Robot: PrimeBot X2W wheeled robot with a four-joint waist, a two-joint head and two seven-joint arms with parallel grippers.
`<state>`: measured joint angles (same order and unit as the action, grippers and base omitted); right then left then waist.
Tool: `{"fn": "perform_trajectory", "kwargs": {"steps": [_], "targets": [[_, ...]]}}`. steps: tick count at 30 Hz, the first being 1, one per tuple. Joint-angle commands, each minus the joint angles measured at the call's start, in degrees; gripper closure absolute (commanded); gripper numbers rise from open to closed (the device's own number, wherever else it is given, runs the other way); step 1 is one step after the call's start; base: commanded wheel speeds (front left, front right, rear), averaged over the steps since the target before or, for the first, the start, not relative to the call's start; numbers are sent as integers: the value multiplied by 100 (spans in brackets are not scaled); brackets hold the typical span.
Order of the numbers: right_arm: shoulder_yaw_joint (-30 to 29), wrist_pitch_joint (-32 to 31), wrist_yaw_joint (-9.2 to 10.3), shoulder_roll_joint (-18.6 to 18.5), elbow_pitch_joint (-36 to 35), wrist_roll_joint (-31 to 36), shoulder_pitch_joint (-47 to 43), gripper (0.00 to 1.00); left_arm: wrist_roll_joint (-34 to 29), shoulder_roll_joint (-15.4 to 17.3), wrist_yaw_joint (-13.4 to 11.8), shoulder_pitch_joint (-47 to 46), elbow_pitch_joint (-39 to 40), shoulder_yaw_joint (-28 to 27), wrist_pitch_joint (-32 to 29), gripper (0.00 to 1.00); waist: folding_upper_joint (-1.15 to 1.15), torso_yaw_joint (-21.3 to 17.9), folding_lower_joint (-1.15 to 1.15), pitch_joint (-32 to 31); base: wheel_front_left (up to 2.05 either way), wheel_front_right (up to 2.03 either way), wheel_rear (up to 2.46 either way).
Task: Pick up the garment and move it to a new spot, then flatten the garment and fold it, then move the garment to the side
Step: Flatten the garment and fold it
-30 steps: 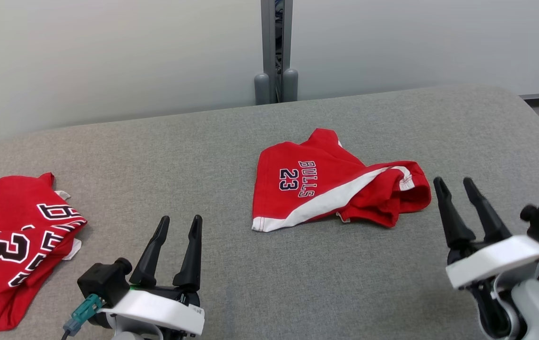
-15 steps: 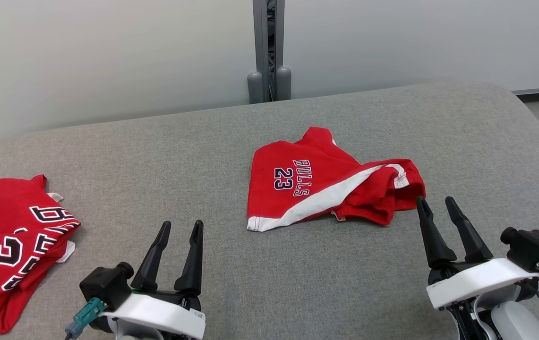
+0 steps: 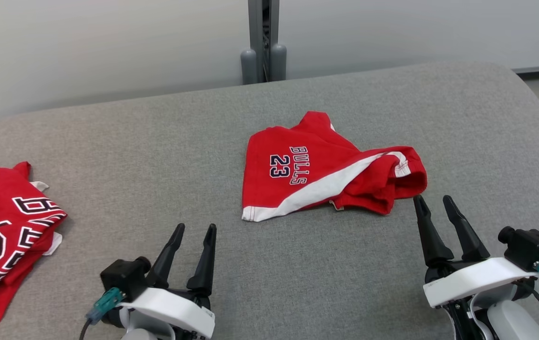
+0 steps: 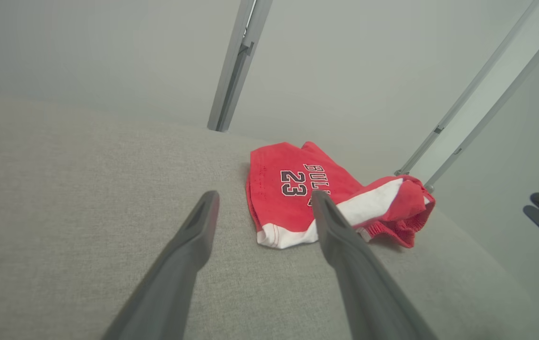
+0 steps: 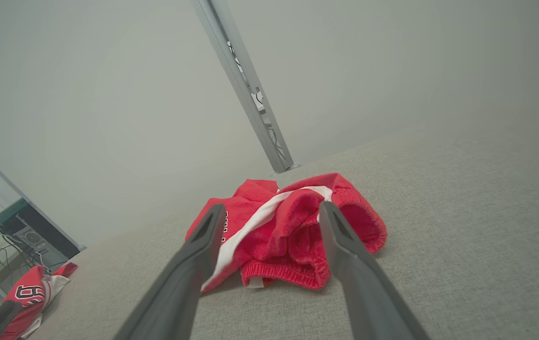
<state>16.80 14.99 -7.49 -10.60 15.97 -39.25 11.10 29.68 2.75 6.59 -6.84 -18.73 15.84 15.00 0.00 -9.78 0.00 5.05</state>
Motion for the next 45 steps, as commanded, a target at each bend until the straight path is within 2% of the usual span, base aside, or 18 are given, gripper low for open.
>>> {"fn": "perform_trajectory", "kwargs": {"steps": [1, 3, 10, 19, 27, 35, 45], "targets": [[-38, 29, -2, 13, 8, 34, 66, 0, -118, 25, 28, -198, -227, 98, 18, 0, 0, -86, 0, 148, 0, 0, 0], [-44, 29, -2, 34, 2, 40, 91, 0, -142, 25, 31, -314, -358, 149, 19, 0, 0, -119, 0, 205, 0, 0, 0], [-16, 29, -2, 176, -56, 116, 258, 0, -181, 27, 26, -1306, -1712, 679, -294, 0, 0, -389, 0, 625, 0, 0, 0], [6, 29, -2, 313, -100, 203, 425, 0, -116, 27, 46, -2332, -2847, 887, -676, 0, 0, -623, 0, 987, 0, 0, 0], [-62, 29, -2, 359, -53, 221, 463, 0, 437, 16, 102, -2561, -3102, 1303, -742, 0, 0, -632, 0, 1069, 0, 0, 0], [-121, 29, -2, 334, 114, 270, 463, 0, 961, 24, 100, -2446, -2918, 1947, -788, 0, 0, -489, 0, 933, 0, 0, 0], [-85, 29, -2, 315, 201, 305, 525, 0, 1317, 174, 94, -2646, -2915, 2450, -396, 0, 0, -427, 0, 917, 0, 0, 0]]}}
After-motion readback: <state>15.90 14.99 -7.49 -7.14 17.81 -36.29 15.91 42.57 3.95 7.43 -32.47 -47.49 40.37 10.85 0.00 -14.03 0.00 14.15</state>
